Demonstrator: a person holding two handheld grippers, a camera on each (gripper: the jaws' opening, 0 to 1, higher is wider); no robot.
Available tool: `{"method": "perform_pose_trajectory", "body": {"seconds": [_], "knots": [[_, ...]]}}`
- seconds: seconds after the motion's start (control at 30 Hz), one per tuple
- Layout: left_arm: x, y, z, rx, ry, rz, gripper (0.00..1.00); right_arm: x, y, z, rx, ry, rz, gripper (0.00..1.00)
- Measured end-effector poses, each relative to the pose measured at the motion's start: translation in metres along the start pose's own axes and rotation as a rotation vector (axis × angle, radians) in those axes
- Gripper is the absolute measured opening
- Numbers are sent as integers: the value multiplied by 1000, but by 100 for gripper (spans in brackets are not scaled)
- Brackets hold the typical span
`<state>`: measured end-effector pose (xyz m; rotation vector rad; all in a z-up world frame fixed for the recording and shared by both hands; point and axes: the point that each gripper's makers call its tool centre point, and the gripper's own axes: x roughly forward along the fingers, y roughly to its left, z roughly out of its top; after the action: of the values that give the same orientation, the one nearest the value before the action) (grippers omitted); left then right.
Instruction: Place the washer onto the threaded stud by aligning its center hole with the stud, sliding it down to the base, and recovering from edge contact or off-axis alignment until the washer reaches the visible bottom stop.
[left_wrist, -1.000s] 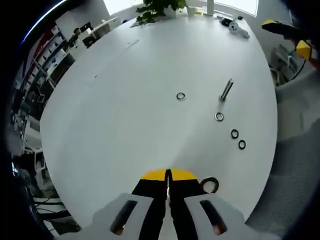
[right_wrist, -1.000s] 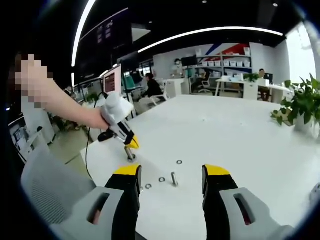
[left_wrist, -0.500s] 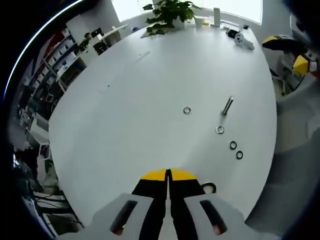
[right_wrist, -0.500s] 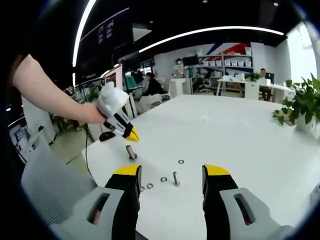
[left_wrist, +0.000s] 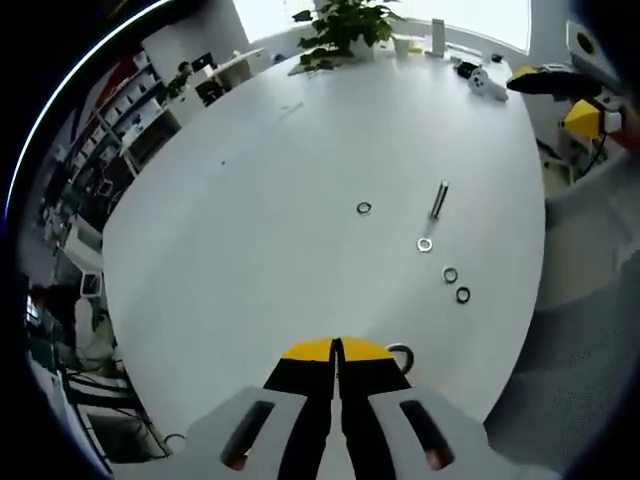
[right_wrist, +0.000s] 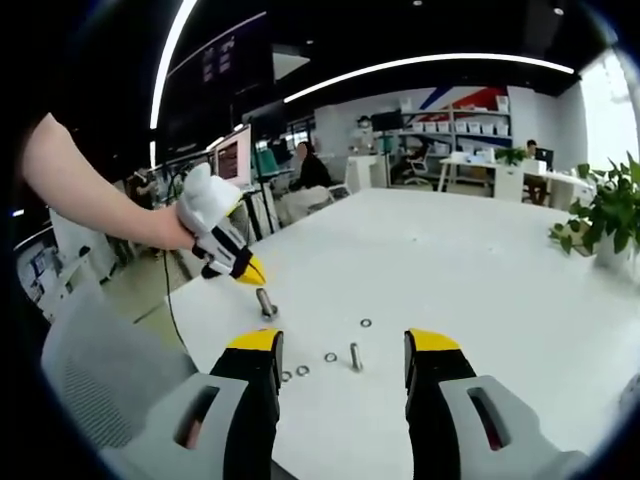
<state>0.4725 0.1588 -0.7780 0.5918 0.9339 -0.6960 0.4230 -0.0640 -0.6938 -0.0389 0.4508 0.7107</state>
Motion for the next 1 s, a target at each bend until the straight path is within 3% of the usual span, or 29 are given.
{"method": "perform_pose_trajectory", "body": {"seconds": [0.33,0.73,1.0], "knots": [[4,-19,-19,-69,8,-20,0,0,3,1,-7,-2,7,51],[21,-43,-52,-151,101,-86,11,-1,0,1,9,-5,2,51],[33,-52,-60,-184,136,-111,18,-1,-1,1,12,-6,-2,51]]}}
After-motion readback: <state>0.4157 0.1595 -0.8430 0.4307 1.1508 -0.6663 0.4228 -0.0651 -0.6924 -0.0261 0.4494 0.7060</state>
